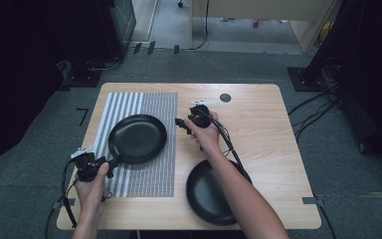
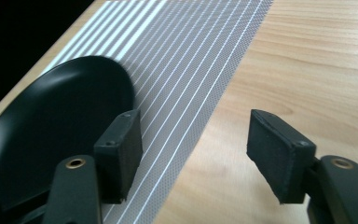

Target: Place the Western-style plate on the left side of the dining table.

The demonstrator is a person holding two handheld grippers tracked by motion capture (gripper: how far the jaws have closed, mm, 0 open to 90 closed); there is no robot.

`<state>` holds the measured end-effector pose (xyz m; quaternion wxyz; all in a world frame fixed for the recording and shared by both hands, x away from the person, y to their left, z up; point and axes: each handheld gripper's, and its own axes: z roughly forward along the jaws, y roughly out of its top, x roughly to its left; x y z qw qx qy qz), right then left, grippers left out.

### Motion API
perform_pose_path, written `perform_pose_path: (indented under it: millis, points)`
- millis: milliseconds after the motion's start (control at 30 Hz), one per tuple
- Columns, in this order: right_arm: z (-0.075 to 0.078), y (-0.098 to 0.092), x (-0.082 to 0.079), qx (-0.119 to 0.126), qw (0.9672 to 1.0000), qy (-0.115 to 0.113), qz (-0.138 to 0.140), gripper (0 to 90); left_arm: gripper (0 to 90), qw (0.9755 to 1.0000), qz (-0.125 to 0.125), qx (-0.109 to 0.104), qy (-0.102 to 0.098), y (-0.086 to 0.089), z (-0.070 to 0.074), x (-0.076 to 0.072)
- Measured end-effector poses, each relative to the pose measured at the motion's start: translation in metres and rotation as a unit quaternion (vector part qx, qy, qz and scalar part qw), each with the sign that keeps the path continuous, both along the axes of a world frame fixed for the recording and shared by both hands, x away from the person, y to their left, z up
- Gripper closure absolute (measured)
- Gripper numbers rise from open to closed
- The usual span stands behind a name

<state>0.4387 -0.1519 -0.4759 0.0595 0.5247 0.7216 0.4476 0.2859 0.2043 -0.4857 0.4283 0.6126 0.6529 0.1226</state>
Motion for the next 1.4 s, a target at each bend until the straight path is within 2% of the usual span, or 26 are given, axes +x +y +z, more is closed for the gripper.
perform_pose_path:
  millis: [100, 267, 400, 533, 967, 1167, 1400]
  points:
    - [0.005, -0.008, -0.011, 0.007, 0.9999, -0.004, 0.012, 31.1, 17.7, 0.9999, -0.002, 0.010, -0.004, -0.002, 0.001, -0.008]
    - [0.014, -0.017, -0.030, 0.008, 0.9998, -0.012, 0.015, 29.9, 17.7, 0.9998, -0.004, 0.018, -0.010, -0.003, 0.002, -0.022]
    - [0.020, -0.022, -0.045, 0.007, 0.9996, -0.016, 0.023, 28.6, 17.7, 0.9990, -0.004, 0.041, -0.014, -0.005, 0.004, -0.030]
    - [0.022, -0.029, -0.058, -0.001, 0.9995, -0.020, 0.025, 27.8, 17.7, 0.9983, -0.003, 0.056, -0.013, -0.006, 0.003, -0.034]
    - [0.029, -0.069, -0.101, -0.018, 0.9986, -0.049, 0.010, 25.3, 17.7, 0.9945, -0.016, 0.102, -0.020, -0.016, -0.004, -0.050]
    - [0.027, -0.095, -0.119, -0.013, 0.9987, -0.050, -0.005, 25.1, 17.7, 0.9937, -0.016, 0.109, -0.022, -0.013, -0.006, -0.057]
    - [0.022, -0.121, -0.136, -0.012, 0.9984, -0.050, -0.025, 24.9, 17.7, 0.9921, -0.004, 0.124, -0.018, -0.005, -0.011, -0.064]
